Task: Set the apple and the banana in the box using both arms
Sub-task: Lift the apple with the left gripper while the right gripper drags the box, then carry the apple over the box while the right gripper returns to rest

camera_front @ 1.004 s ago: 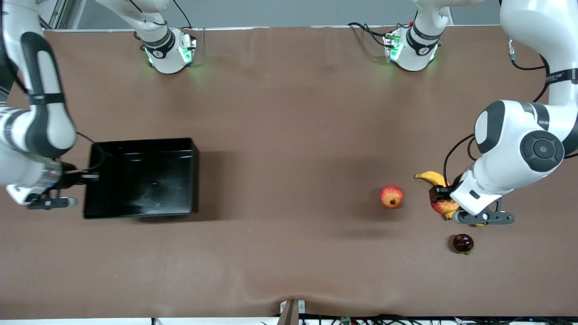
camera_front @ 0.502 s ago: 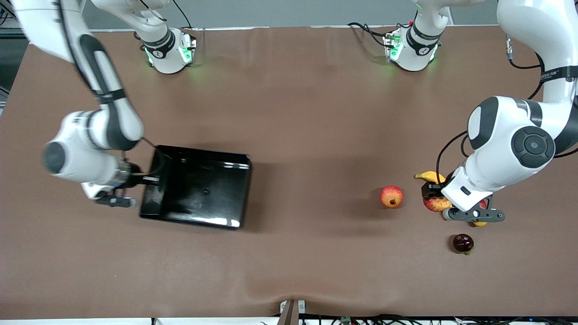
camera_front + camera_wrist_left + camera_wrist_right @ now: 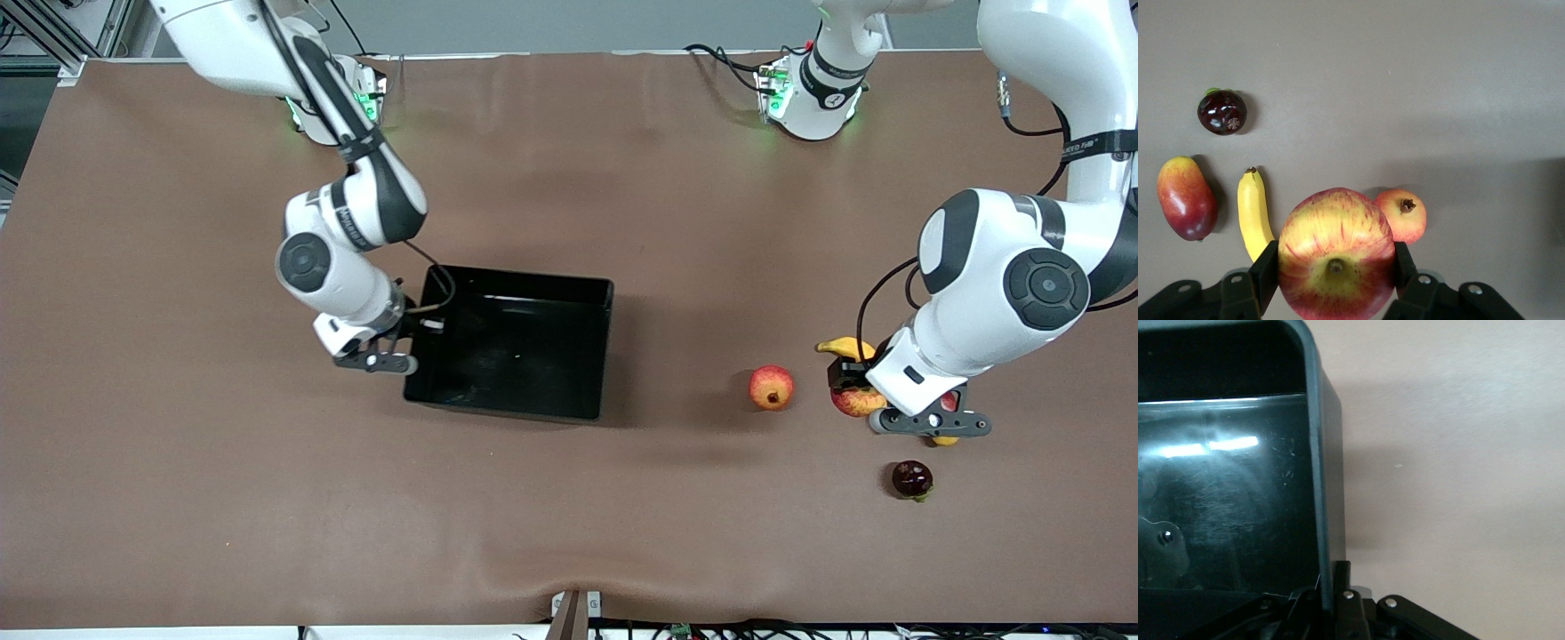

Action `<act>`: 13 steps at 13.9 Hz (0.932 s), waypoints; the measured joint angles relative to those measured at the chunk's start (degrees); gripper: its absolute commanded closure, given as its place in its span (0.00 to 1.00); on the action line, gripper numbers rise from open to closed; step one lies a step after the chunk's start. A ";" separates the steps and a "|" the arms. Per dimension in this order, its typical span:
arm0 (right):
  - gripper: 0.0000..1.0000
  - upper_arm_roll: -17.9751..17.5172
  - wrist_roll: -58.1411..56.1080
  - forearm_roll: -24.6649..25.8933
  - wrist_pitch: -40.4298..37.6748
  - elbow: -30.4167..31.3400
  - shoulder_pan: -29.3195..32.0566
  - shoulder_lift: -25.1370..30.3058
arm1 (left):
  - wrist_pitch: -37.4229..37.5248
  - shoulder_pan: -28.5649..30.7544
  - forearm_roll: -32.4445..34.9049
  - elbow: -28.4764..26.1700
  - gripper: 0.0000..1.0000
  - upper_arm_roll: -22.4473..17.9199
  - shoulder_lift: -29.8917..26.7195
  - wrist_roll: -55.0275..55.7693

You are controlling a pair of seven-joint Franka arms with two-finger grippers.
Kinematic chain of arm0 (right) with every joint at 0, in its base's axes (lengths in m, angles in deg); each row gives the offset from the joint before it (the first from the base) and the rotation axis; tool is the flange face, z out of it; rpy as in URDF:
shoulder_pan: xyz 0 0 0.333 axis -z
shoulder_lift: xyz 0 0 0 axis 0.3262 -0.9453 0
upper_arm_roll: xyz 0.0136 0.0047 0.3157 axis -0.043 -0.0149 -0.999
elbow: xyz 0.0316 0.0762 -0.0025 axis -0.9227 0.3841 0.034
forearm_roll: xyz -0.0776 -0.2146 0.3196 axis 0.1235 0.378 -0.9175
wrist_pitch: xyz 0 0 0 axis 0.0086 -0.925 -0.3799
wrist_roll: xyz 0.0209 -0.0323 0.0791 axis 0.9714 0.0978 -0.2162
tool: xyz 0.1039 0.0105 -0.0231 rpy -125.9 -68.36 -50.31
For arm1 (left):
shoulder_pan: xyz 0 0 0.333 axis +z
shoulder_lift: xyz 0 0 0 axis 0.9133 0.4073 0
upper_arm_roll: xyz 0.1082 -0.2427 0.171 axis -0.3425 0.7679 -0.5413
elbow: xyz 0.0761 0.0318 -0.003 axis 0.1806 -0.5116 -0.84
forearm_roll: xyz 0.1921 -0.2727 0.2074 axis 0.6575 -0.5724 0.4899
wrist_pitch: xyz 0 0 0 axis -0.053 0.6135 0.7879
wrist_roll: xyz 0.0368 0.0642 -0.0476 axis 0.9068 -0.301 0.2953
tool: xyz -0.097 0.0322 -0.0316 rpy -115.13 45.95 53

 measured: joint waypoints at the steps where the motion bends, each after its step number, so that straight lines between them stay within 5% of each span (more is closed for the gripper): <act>1: 1.00 0.03 1.20 -0.03 0.15 -0.15 -0.83 0.00 | 0.26 0.00 0.00 -0.01 1.00 0.08 0.00 0.00; 7: 0.98 0.06 11.37 -0.07 0.57 -3.88 -7.15 -3.82 | 1.48 -0.07 -0.05 -0.34 1.00 4.09 0.00 7.98; 9: 0.87 0.07 12.84 -0.07 2.94 -4.66 -8.73 -6.12 | 2.21 -0.10 -0.05 -0.47 1.00 5.68 0.00 11.22; 11: 0.58 0.12 13.30 -0.08 5.69 -4.90 -9.92 -7.92 | 2.71 -0.15 -0.05 -0.75 1.00 7.12 0.00 14.30; 13: 0.00 0.13 13.38 -0.08 6.95 -5.31 -10.51 -8.48 | 2.75 -0.59 -0.04 -1.29 1.00 8.77 0.01 17.73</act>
